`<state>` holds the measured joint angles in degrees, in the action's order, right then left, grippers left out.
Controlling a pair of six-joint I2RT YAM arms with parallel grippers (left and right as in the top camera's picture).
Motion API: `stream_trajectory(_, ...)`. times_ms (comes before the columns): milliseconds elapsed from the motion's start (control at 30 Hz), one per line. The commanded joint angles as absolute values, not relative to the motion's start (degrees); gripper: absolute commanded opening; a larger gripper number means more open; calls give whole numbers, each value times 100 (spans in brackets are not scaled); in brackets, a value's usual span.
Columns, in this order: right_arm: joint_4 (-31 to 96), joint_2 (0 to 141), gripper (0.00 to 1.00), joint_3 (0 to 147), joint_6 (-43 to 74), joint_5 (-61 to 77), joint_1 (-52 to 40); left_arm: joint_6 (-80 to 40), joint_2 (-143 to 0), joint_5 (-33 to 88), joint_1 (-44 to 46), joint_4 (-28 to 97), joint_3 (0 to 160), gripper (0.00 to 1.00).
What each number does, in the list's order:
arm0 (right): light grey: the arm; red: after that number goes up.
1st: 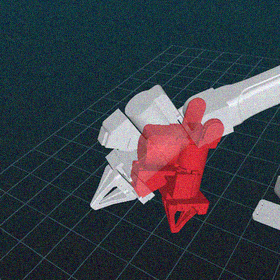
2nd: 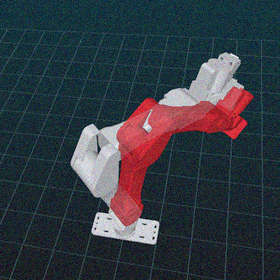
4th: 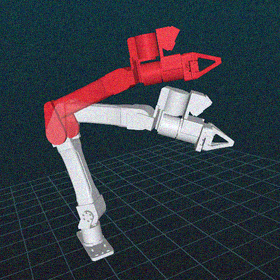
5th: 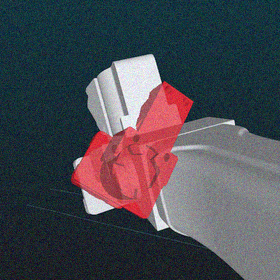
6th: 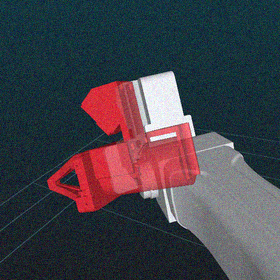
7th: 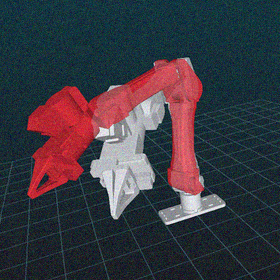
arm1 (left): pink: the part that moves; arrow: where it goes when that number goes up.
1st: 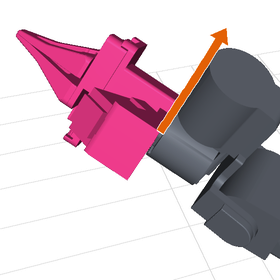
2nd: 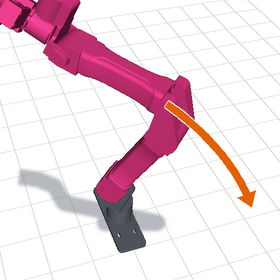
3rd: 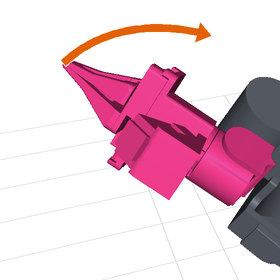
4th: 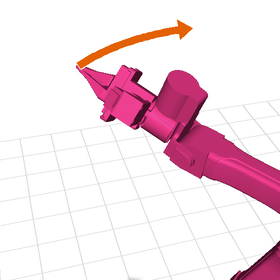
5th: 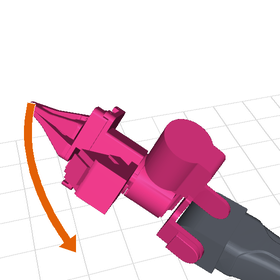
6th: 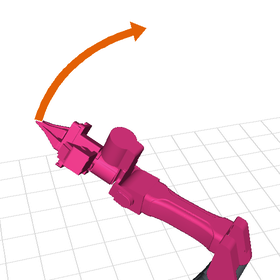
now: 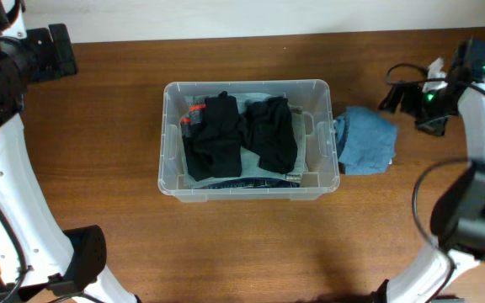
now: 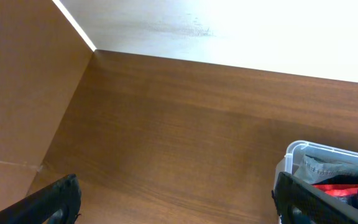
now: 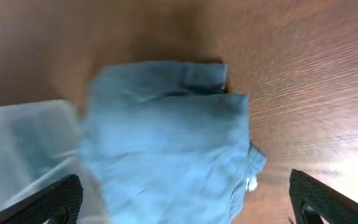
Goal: Pack container
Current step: 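Grasp the grey-blue shirt with the right gripper and lift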
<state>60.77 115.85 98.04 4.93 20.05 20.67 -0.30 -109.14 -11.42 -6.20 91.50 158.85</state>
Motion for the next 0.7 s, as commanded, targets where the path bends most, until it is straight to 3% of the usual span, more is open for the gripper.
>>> stream_trajectory(0,6040,12134,99,9754,-82,2526,2189,-84,-10787,-1184,-644,9144,15871,99)
stream_trajectory(233,6027,12781,99,9754,-821,4003,2115,-84,-10785,-1184,-644,9144,15871,99)
stream_trajectory(267,6027,12794,96,9754,-819,4034,2078,-84,-10787,-1181,-644,9142,15871,99)
stream_trajectory(300,6027,12798,89,9754,-821,4027,2049,-84,-10787,-1181,-644,9144,15871,99)
stream_trajectory(333,6031,12798,71,9754,-816,4001,2018,-84,-10787,-1181,-644,9144,15871,99)
stream_trajectory(367,6055,12798,45,9754,-812,3986,1988,-84,-10785,-1181,-644,9144,15871,99)
stream_trajectory(400,6082,12798,35,9754,-812,3986,1988,-84,-10787,-1181,-644,9144,15871,99)
stream_trajectory(500,6141,12798,24,9754,-814,3983,1990,-84,-10787,-1184,-644,9144,15871,99)
stream_trajectory(567,6156,12798,25,9754,-816,3983,1994,-84,-10785,-1181,-644,9144,15871,99)
stream_trajectory(600,6156,12798,39,9754,-819,3933,1994,-84,-10785,-1181,-644,9144,15871,99)
stream_trajectory(633,6152,12798,62,9754,-816,3802,1994,-84,-10787,-1181,-644,9144,15871,99)
stream_trajectory(667,6147,12798,76,9754,-814,3651,1986,-84,-10787,-1184,-644,9144,15871,99)
